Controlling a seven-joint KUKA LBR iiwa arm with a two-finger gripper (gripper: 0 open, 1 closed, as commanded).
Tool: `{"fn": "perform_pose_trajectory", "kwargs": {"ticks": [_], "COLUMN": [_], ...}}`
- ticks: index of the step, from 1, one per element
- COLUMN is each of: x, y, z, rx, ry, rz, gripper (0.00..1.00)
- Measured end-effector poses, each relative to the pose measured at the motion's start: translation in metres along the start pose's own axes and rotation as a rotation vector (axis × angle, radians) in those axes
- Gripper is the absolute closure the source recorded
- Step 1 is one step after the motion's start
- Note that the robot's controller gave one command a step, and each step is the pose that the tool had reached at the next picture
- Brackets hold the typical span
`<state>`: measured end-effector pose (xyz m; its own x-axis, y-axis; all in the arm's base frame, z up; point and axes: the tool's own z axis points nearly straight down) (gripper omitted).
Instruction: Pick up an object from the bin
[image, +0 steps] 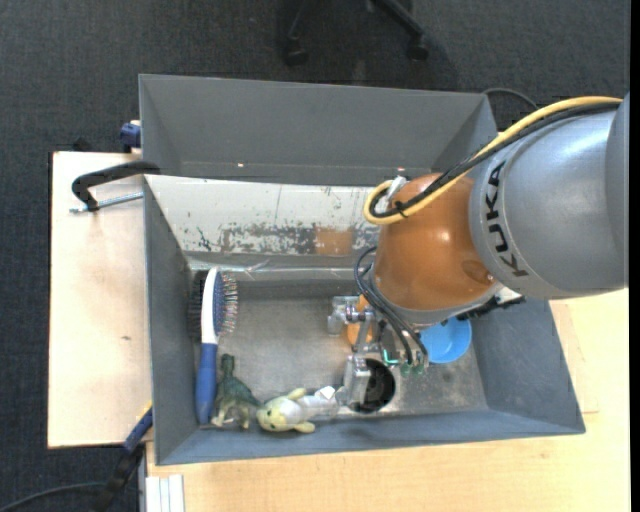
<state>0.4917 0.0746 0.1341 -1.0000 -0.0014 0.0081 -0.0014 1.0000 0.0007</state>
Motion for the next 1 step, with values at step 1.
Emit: {"fn": "perform_pose_trajectory", "kwargs": {"ticks": [1], "x": [-0.0053], "y": [-0.0322], "z": [0.0331], "rx": [0.0], "ry": [-0.005], "rz": [0.159], "gripper": [0.0]}}
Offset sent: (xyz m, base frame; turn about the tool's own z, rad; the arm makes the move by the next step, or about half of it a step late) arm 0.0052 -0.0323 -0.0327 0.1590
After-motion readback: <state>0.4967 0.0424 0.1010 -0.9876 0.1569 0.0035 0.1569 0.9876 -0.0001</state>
